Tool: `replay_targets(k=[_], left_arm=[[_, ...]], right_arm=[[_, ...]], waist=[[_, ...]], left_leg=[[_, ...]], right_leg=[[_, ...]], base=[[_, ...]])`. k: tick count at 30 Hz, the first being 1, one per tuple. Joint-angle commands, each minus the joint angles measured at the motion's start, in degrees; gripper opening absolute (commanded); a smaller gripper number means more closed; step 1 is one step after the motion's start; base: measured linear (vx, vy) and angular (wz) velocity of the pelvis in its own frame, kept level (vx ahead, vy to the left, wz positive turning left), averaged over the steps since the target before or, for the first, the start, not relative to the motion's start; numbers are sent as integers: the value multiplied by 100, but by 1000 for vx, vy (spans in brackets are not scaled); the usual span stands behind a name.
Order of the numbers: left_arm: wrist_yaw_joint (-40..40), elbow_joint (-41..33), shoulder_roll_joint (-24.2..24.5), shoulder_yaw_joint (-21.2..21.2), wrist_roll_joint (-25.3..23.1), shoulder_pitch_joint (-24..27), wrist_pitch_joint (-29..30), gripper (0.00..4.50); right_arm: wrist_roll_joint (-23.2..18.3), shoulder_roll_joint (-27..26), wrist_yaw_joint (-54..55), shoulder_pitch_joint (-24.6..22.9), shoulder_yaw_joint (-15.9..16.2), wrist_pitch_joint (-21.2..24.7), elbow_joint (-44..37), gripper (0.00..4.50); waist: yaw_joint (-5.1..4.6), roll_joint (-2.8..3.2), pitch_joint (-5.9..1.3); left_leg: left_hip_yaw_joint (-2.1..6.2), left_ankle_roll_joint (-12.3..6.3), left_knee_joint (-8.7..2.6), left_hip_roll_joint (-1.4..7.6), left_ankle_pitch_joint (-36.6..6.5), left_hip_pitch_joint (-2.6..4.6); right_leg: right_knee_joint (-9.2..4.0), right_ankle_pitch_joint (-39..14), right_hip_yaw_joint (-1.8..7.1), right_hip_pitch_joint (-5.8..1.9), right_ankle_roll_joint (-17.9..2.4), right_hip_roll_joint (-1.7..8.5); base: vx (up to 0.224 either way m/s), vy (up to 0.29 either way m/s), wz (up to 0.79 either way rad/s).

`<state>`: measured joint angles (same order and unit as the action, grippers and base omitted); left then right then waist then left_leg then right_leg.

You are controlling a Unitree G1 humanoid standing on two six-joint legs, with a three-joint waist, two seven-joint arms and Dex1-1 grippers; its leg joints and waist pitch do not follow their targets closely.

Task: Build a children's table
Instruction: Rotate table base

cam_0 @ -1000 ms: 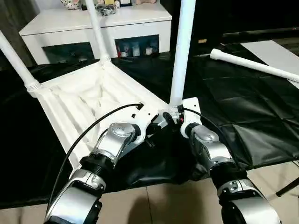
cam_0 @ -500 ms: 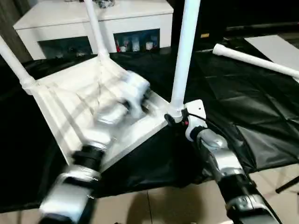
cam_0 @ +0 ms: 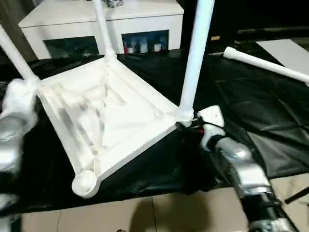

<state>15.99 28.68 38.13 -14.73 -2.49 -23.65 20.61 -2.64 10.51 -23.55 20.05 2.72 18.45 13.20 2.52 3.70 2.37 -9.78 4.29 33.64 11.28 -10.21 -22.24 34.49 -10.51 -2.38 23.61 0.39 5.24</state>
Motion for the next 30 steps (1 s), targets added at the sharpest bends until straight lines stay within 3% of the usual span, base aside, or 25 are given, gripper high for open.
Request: replay_targets(k=[1,2,7,8,10,11,15,16,17,18,21,25,30], left_arm=[[410,-281,13,164,27,296,516,115],[522,-447,14,216,13,500,747,115],[696,-720,30,344,13,822,1096,115],[776,-809,35,392,34,896,1193,115],[942,-1060,55,523,157,1053,1373,115],[1154,-1332,40,675,316,1198,1442,115],[1465,-1843,-121,808,691,1340,1678,115],[1807,-2198,-224,943,886,1418,1814,115],[1967,-2292,-207,1048,885,1465,1771,115],[1967,-2292,-207,1048,885,1465,1771,115],[2438,-2653,-125,1335,1018,1639,1653,115],[2753,-3183,-134,1563,1253,1765,1775,115],[2810,-3485,-233,1904,1310,1707,1800,115]], right_arm=[[42,80,-263,-76,222,266,-114,406],[156,142,-367,-76,391,346,-56,406],[342,135,-342,-29,630,445,80,406],[373,117,-312,-14,672,465,107,406],[394,89,-277,7,732,558,111,406],[415,45,-258,49,788,580,167,406],[434,-71,-251,200,855,501,411,406],[462,-203,-258,408,908,259,812,406],[447,-257,-268,485,912,179,969,406],[447,-257,-268,485,912,179,969,406],[479,-355,-278,669,965,-2,1314,406],[441,-447,-353,794,981,-131,1498,406],[422,-512,-434,894,1016,-306,1740,406]], waist=[[-10,32,-344],[-6,1,-334],[0,-10,-318],[10,-58,-320],[8,-71,-312],[2,-118,-302],[3,-91,-319],[-12,-69,-324],[-17,-90,-312],[5,-80,-314],[31,-75,-325],[16,-75,-335],[11,-84,-324]], left_leg=[[-7,5,-421,93,-1326,157],[-10,11,-430,91,-1456,145],[13,85,-454,97,-1641,137],[18,90,-454,99,-1638,136],[25,107,-462,110,-1670,133],[17,93,-467,104,-1681,128],[13,133,-456,107,-1688,136],[15,155,-452,107,-1678,138],[10,147,-457,102,-1710,138],[-1,128,-442,98,-1715,162],[9,157,-444,100,-1608,146],[-2,126,-431,97,-1485,148],[-7,125,-433,91,-1594,146]], right_leg=[[-320,-552,133,-223,-1124,136],[-344,-731,143,-222,-1128,150],[-354,-959,152,-214,-1104,163],[-348,-1005,162,-222,-1097,172],[-340,-1000,166,-218,-1085,173],[-356,-1034,166,-214,-1078,161],[-326,-884,173,-213,-1160,161],[-318,-820,165,-202,-1209,169],[-337,-866,163,-202,-1217,157],[-338,-880,170,-187,-1239,151],[-307,-732,165,-215,-1204,157],[-282,-502,160,-235,-1249,141],[-296,-666,163,-240,-1249,135]], base=[[0,0,0],[0,0,0],[0,0,0],[0,0,0],[0,0,0],[0,0,0],[0,0,0],[0,0,0],[0,0,0],[0,0,0],[0,0,0],[0,0,0],[0,0,0]])
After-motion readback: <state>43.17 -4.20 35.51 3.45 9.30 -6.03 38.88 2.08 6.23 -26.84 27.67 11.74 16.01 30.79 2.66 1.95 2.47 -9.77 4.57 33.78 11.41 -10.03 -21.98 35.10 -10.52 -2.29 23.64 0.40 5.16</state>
